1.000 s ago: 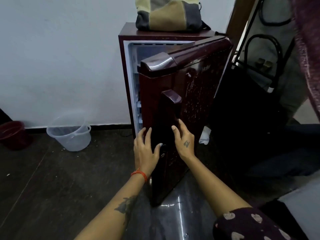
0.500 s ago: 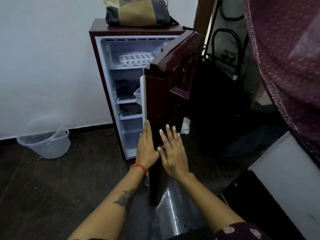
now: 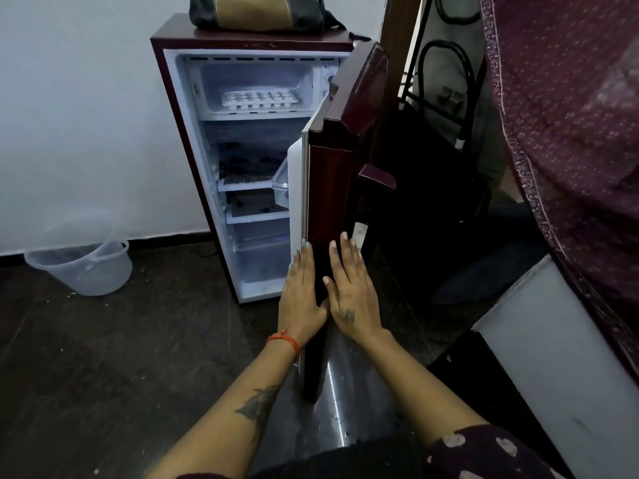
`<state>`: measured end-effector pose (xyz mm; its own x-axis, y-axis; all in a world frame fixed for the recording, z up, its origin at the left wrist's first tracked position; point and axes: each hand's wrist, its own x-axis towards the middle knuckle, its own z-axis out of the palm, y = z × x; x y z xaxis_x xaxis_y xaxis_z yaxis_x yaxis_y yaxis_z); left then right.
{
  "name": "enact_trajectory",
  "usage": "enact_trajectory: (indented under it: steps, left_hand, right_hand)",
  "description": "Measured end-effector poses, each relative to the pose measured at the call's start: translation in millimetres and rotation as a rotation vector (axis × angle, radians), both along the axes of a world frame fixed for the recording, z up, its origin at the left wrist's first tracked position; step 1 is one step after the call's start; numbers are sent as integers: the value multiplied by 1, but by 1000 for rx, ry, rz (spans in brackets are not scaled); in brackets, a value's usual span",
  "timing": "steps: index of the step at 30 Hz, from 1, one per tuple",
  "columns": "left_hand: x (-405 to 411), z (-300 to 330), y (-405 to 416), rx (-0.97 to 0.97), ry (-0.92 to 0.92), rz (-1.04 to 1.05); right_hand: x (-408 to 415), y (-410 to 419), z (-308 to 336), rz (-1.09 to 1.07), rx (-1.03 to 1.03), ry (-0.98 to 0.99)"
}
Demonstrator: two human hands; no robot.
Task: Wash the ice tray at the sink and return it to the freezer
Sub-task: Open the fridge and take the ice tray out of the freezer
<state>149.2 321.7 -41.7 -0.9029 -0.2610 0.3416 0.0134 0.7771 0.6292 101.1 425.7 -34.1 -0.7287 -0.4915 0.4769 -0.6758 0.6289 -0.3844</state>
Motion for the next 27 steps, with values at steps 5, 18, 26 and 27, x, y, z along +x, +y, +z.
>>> enact_trajectory:
  steps: [5,18,26,27]
  left_hand:
    - [-6,-4,36,-34,-31,-32]
    - [-28,3,121,-116,-63,-195]
    - [-44,13,152,-169,-41,-257]
    - [-46,14,154,-171,-37,-257]
  right_hand:
    - [-10,42,-6,-17,-9,18]
    - [-32,132,-6,-125,-70,-61]
    - [-43,165,1,-195,-143,-134]
    - [-45,168,2,-202,-147,-139]
